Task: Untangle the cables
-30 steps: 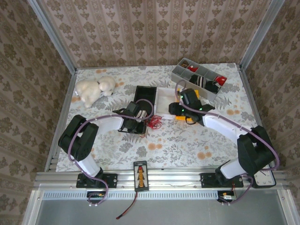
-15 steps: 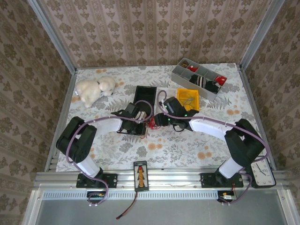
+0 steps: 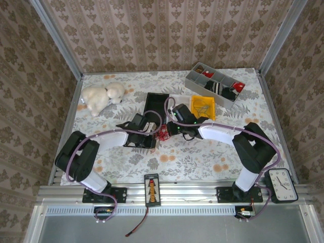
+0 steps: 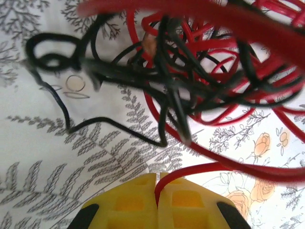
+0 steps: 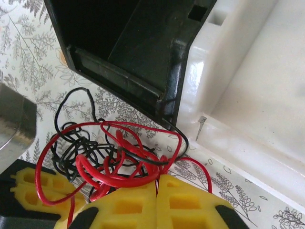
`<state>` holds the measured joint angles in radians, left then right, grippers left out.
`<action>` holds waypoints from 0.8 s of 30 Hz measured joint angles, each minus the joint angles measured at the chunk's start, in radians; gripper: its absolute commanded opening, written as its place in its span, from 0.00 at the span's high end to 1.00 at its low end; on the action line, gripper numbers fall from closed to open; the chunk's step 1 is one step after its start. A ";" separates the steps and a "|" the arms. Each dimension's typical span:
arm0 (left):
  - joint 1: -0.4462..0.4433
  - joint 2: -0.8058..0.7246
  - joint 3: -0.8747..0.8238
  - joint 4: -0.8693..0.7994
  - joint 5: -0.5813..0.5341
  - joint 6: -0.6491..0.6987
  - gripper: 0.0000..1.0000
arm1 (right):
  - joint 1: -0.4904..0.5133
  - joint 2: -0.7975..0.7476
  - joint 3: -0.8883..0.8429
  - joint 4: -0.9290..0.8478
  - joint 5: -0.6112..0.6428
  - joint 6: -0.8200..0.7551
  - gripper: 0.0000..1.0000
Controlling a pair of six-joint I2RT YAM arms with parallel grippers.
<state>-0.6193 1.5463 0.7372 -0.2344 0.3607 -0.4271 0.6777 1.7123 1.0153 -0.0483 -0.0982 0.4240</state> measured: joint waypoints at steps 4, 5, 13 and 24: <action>0.060 -0.069 -0.061 0.037 0.019 -0.026 1.00 | 0.001 -0.016 -0.029 0.017 0.017 0.000 1.00; 0.080 -0.086 -0.079 0.048 0.025 -0.037 1.00 | 0.001 -0.028 -0.045 0.018 0.024 0.000 1.00; 0.200 -0.164 -0.174 0.111 0.031 -0.124 1.00 | 0.001 -0.159 -0.196 0.019 0.071 0.013 1.00; 0.342 -0.291 -0.235 0.068 -0.176 -0.262 1.00 | -0.130 -0.384 -0.415 0.011 0.115 0.112 1.00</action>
<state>-0.2775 1.2552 0.5018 -0.1665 0.1848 -0.6891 0.5480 1.3281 0.5999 -0.0376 0.0170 0.5362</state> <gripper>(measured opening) 0.050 0.042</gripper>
